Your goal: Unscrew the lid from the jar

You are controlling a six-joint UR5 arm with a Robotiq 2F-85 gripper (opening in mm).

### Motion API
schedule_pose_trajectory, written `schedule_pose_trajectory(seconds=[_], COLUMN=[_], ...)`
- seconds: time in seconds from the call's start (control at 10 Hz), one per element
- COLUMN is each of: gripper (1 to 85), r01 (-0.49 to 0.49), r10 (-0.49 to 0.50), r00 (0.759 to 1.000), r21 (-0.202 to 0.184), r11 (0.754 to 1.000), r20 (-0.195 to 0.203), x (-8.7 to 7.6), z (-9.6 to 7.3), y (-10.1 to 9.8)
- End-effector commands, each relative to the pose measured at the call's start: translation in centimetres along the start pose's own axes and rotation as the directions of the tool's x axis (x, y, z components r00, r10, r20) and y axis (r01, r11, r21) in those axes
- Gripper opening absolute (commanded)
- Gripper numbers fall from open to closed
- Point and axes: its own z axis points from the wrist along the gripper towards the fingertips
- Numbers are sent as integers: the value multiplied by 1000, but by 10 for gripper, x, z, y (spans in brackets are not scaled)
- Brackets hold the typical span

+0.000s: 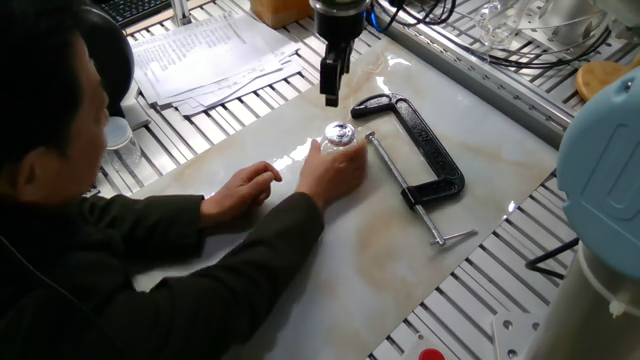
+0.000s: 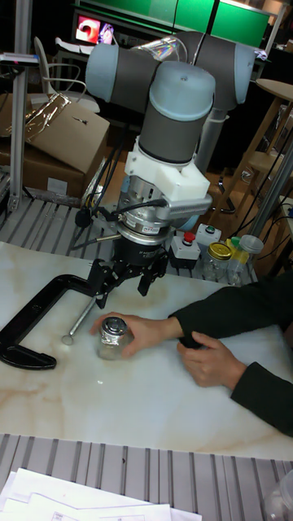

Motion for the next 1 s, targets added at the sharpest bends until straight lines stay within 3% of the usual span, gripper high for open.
schedule_pose_trajectory(seconds=[0.0, 0.1, 0.2, 0.6, 0.9], gripper=[827, 823, 823, 817, 817], r01=[7, 32, -15, 17, 16], r10=[-8, -33, 16, -17, -16], r00=[1000, 999, 999, 1000, 1000], r21=[45, 42, -8, 24, 19], r11=[999, 999, 1000, 1000, 1000], r20=[7, 22, 34, 14, 23], x=[-6, -12, -15, -13, -16], z=[18, 32, 39, 46, 46], y=[-11, -11, 3, -1, 1])
